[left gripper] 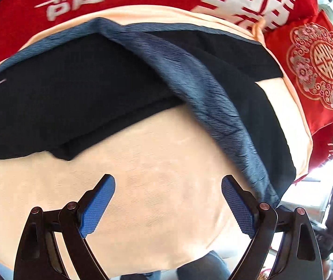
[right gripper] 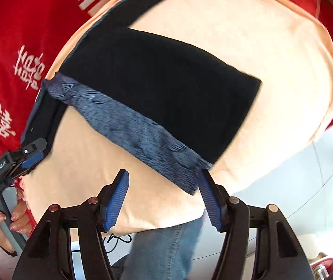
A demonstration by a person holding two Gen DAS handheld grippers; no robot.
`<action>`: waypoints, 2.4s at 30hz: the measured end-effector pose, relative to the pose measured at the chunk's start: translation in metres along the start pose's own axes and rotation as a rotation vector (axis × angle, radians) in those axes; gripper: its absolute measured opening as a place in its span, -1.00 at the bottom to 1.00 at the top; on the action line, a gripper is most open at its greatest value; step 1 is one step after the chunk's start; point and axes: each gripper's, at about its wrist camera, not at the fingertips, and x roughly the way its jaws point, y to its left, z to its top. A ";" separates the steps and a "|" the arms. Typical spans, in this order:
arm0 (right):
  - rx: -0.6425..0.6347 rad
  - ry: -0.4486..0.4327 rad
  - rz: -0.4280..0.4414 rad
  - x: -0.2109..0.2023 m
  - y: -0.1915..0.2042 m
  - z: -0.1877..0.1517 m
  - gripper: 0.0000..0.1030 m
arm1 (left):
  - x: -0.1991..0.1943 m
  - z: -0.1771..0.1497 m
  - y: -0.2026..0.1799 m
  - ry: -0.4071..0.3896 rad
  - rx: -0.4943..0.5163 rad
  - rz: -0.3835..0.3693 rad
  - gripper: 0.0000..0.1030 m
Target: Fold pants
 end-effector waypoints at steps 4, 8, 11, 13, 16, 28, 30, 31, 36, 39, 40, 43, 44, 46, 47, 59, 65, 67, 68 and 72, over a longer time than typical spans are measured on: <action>0.045 0.026 0.060 0.007 -0.020 -0.001 0.27 | 0.027 0.007 -0.013 0.022 0.034 -0.008 0.81; 0.021 0.073 0.194 0.019 -0.025 0.002 0.21 | 0.039 0.006 -0.025 0.045 0.025 0.009 0.81; -0.022 0.088 0.249 0.026 -0.023 0.006 0.08 | 0.042 0.005 -0.034 0.051 0.017 0.016 0.81; -0.027 0.096 0.283 0.032 -0.024 0.009 0.01 | 0.046 0.005 -0.037 0.061 0.017 0.025 0.81; 0.005 0.164 0.358 0.044 -0.020 0.018 -0.94 | 0.049 0.007 -0.038 0.090 -0.014 0.007 0.81; -0.056 0.044 0.686 -0.067 0.002 0.095 -0.95 | 0.046 0.041 -0.061 0.156 -0.168 -0.191 0.81; -0.082 0.067 0.685 -0.070 0.005 0.100 -0.95 | 0.049 0.046 -0.063 0.172 -0.219 -0.243 0.81; -0.096 0.078 0.680 -0.072 0.005 0.101 -0.95 | 0.051 0.048 -0.064 0.173 -0.243 -0.264 0.80; -0.167 0.115 0.634 -0.081 0.008 0.124 -0.95 | 0.051 0.064 -0.079 0.146 -0.273 -0.320 -0.41; -0.228 0.096 0.592 -0.092 0.015 0.152 -0.95 | 0.034 0.087 -0.094 0.084 -0.244 -0.293 -0.51; -0.251 0.080 0.581 -0.098 0.017 0.164 -0.95 | 0.023 0.099 -0.100 0.044 -0.229 -0.290 -0.51; -0.314 0.023 0.533 -0.116 0.023 0.211 -0.95 | 0.004 0.139 -0.115 -0.040 -0.187 -0.272 -0.51; -0.335 0.000 0.513 -0.121 0.027 0.233 -0.95 | 0.000 0.148 -0.113 -0.058 -0.174 -0.269 -0.51; -0.362 -0.027 0.482 -0.125 0.032 0.269 -0.95 | -0.002 0.178 -0.122 -0.096 -0.141 -0.257 -0.51; -0.371 -0.035 0.467 -0.124 0.036 0.287 -0.95 | -0.001 0.193 -0.125 -0.111 -0.126 -0.246 -0.51; -0.389 0.035 0.086 -0.012 0.060 0.430 -0.84 | 0.045 0.273 -0.099 -0.103 -0.047 0.099 -0.50; -0.487 -0.027 0.069 -0.025 0.080 0.421 -0.73 | 0.039 0.236 -0.077 -0.118 -0.030 0.231 0.32; -0.517 -0.032 0.041 -0.024 0.083 0.417 -0.68 | 0.047 0.222 -0.070 -0.083 -0.044 0.253 0.32; -0.506 -0.026 0.036 -0.023 0.080 0.416 -0.66 | 0.050 0.217 -0.068 -0.070 -0.051 0.258 0.32; -0.422 -0.012 0.034 -0.023 0.060 0.417 0.01 | 0.078 0.195 -0.058 -0.005 -0.034 0.324 0.34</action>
